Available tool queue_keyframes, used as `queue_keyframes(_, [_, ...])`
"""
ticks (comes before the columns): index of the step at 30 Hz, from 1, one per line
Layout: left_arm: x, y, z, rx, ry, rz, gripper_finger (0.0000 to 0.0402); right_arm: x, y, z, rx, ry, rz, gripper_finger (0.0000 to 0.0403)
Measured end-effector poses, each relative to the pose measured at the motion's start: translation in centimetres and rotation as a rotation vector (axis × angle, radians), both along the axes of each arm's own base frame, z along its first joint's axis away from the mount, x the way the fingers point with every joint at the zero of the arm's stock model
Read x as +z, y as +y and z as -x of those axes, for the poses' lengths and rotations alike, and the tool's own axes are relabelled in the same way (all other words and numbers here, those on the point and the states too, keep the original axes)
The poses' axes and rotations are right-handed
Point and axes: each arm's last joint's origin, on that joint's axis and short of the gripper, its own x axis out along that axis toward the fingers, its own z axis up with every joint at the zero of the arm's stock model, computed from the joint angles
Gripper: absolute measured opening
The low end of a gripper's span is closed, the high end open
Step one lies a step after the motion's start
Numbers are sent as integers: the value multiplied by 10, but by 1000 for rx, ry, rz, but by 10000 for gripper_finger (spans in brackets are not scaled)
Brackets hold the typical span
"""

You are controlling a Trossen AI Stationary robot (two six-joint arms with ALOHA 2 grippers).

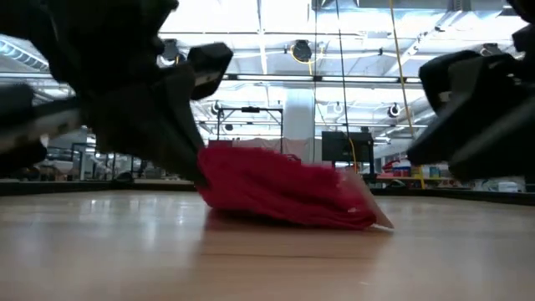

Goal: Roll napkin
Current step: Roll the red napkin

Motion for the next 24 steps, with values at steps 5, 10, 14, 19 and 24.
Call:
queue_keyframes(5, [14,4,1,47,-21,54,8,0,-3,-2,-49,66,175,144])
queue_keyframes(10, [19,14,-2,92,0,101,8,-5,-4,-13,21,84,359,162])
queue_keyframes(14, [18,20,-4,103,21,136,8,-13,-5,-22,15,97,389,200])
queue_keyframes(19, [17,22,-4,106,36,132,8,-18,-1,-29,5,89,503,241])
queue_keyframes(24, [17,23,-4,104,41,136,8,-13,0,-34,36,87,647,253])
